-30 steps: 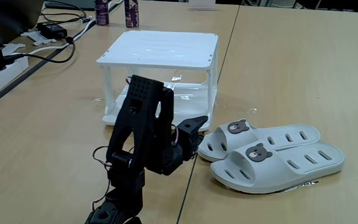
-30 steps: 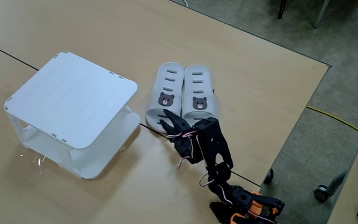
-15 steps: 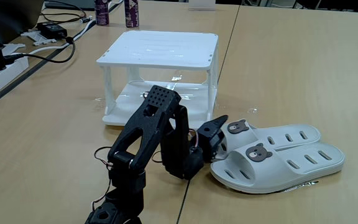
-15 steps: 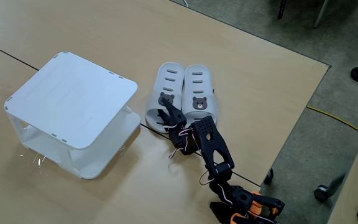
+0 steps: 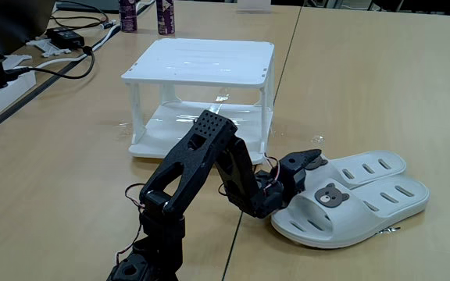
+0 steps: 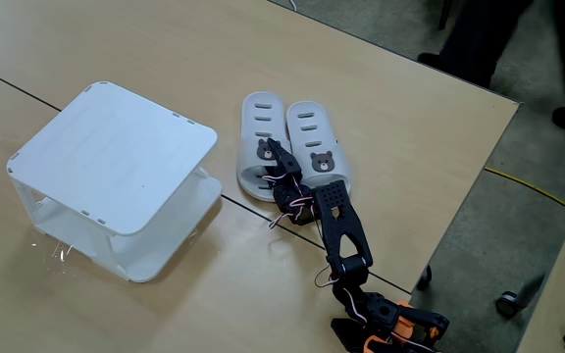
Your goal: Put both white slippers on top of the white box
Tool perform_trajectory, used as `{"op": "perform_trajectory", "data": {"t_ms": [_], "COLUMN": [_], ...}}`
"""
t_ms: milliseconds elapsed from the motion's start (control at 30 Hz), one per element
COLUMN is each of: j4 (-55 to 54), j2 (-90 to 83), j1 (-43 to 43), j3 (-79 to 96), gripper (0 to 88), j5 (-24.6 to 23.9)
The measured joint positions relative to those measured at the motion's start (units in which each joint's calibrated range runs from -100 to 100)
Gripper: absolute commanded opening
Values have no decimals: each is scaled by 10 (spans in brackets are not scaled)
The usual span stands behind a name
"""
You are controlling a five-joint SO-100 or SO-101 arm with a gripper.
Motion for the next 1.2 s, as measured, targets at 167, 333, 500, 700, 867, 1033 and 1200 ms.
{"op": "perform_trajectory", "data": {"t_ms": [167, 333, 500, 700, 867, 1033, 1200], "j4": [3, 6, 8, 19, 145, 326, 445], "j2": [28, 36, 37, 37, -40, -199, -349], "j1": [4, 5, 5, 7, 8, 18, 19], "j3": [-49, -70, -72, -91, -91, -90, -90], "gripper": [221, 18, 8, 8, 8, 8, 8], "j5": [0, 0, 0, 0, 0, 0, 0]}}
